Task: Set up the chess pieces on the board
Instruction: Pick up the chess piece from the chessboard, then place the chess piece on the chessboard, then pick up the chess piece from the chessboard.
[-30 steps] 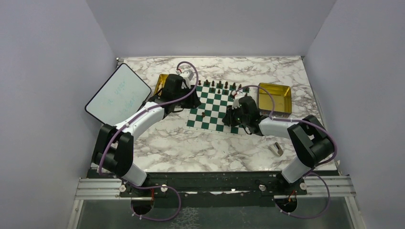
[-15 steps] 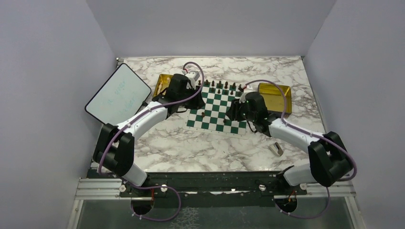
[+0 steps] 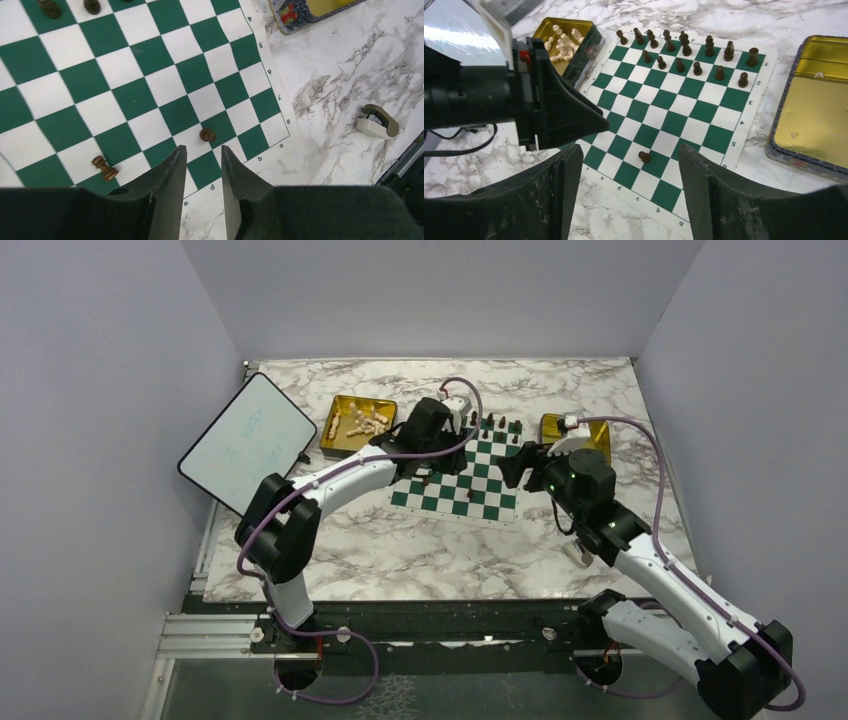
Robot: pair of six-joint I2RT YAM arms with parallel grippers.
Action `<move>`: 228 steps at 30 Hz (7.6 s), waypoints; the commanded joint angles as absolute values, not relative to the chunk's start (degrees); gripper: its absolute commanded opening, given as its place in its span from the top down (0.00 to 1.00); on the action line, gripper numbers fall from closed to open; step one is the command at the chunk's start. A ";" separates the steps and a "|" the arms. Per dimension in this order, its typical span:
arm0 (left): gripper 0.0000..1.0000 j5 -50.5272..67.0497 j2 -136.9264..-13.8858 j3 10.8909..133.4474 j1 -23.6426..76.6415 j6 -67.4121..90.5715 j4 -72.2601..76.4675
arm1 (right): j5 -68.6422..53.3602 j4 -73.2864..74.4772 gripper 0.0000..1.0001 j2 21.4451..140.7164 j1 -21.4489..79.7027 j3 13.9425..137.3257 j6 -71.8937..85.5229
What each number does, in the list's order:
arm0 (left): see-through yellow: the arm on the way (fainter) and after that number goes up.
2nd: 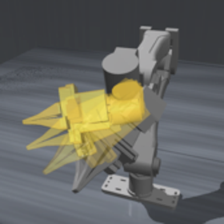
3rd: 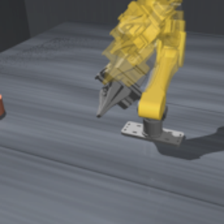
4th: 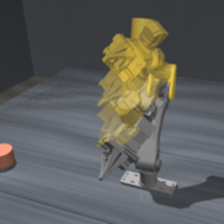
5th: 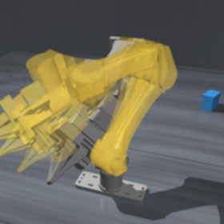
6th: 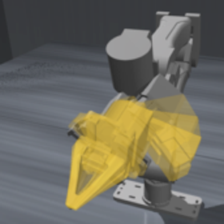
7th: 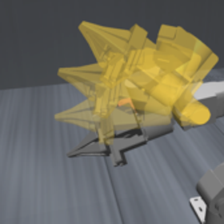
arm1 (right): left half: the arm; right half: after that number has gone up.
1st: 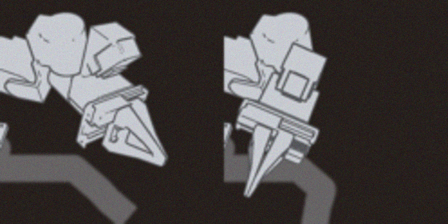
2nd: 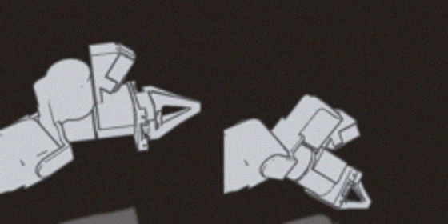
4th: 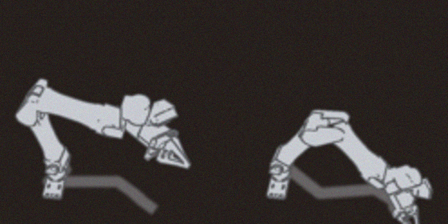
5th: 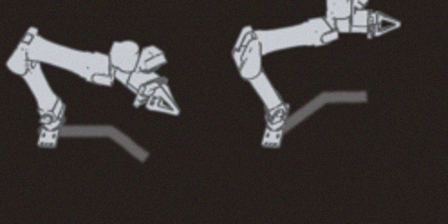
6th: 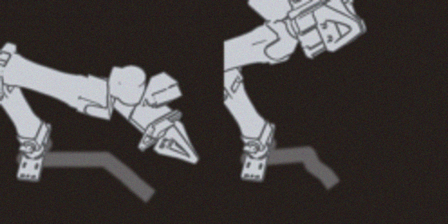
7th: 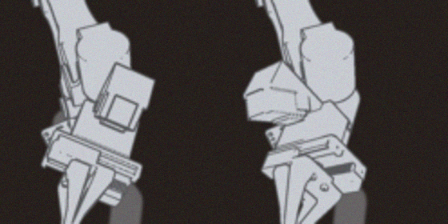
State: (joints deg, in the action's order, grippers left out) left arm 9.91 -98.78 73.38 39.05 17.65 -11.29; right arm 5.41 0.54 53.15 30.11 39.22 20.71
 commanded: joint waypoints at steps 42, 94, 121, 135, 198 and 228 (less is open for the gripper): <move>0.73 0.40 -115.50 82.00 48.03 14.26 -14.07 | 13.50 3.60 0.25 44.88 30.43 32.85 22.41; 0.90 -4.09 -120.95 105.91 29.64 7.41 -23.72 | 6.71 -0.94 0.19 47.07 30.41 29.53 21.39; 0.90 -3.72 -133.09 113.28 28.83 5.41 -23.38 | 7.95 2.58 0.15 50.02 30.41 31.99 19.74; 0.89 -3.21 -134.59 114.04 28.39 5.19 -23.12 | 8.54 2.99 0.15 50.53 30.43 32.43 19.69; 0.23 19.03 -78.03 53.38 12.82 24.71 -8.40 | 4.16 -0.09 0.41 99.17 42.70 60.96 29.96; 0.18 16.93 -68.48 46.58 12.48 21.01 -9.40 | 6.77 5.89 0.63 116.16 44.04 76.04 26.38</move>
State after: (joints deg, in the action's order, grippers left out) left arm 15.22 -69.82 46.89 12.80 21.76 -10.76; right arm 6.15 3.99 114.52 43.20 74.11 26.98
